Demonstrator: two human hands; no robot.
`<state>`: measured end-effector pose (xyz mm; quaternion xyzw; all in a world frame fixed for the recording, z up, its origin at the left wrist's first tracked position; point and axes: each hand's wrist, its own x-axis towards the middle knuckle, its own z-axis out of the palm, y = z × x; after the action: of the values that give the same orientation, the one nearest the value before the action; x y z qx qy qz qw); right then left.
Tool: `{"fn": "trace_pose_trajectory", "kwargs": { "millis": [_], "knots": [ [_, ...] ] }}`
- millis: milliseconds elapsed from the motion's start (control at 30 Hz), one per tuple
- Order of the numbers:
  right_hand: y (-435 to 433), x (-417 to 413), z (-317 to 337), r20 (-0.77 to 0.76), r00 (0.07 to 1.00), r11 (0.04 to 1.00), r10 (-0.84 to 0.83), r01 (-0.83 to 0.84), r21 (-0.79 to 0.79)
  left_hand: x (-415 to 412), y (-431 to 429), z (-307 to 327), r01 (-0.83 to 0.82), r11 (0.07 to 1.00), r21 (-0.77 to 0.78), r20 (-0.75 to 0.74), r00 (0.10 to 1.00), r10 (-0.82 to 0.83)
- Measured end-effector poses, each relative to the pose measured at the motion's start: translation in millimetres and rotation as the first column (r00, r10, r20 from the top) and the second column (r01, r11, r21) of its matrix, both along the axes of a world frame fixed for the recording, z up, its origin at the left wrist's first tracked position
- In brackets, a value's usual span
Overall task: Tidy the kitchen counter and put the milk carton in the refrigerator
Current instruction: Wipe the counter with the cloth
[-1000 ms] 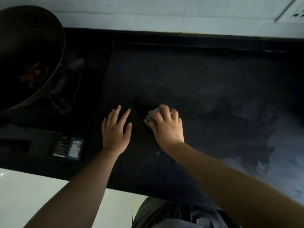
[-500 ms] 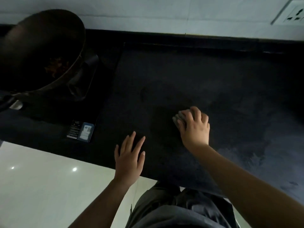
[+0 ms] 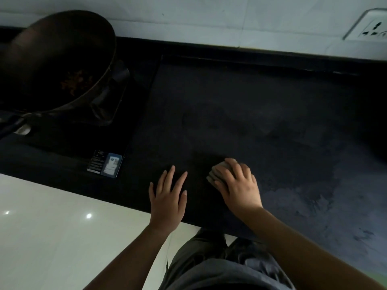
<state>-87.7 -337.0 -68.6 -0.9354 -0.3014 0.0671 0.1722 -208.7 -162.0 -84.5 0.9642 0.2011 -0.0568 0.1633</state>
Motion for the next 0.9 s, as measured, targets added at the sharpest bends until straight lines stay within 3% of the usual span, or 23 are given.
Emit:
{"fn": "trace_pose_trajectory", "kwargs": {
  "millis": [233,400,500,667,767,900],
  "knots": [
    [25.3,12.4,5.1,-0.075,0.976,0.979,-0.205,0.204,-0.021,1.6,-1.6,0.8,-0.004,1.000,0.002,-0.011,1.000,0.004],
    [5.7,9.2,6.0,-0.044,0.999,0.999,0.026,-0.027,-0.024,4.8,-3.2,5.1,-0.011,1.000,-0.006,-0.020,1.000,0.011],
    [-30.3,5.3,6.8,-0.052,0.997,0.998,0.052,-0.053,-0.019,10.9,-10.7,9.9,-0.046,0.999,-0.019,-0.047,0.998,0.045],
    [-99.4,35.8,3.2,0.010,0.962,0.962,-0.271,0.271,0.030,33.3,-35.7,20.9,-0.174,0.983,-0.066,-0.100,0.981,0.167],
    [-111.6,55.8,7.9,-0.036,0.907,0.908,-0.420,0.420,-0.001,44.0,-57.5,25.4,-0.089,0.994,-0.068,-0.055,0.995,0.085],
    [-124.2,43.0,11.5,-0.032,0.958,0.958,-0.286,0.286,-0.012,55.4,-112.0,36.2,0.107,0.985,-0.136,-0.002,0.994,-0.108]
  ]
}}
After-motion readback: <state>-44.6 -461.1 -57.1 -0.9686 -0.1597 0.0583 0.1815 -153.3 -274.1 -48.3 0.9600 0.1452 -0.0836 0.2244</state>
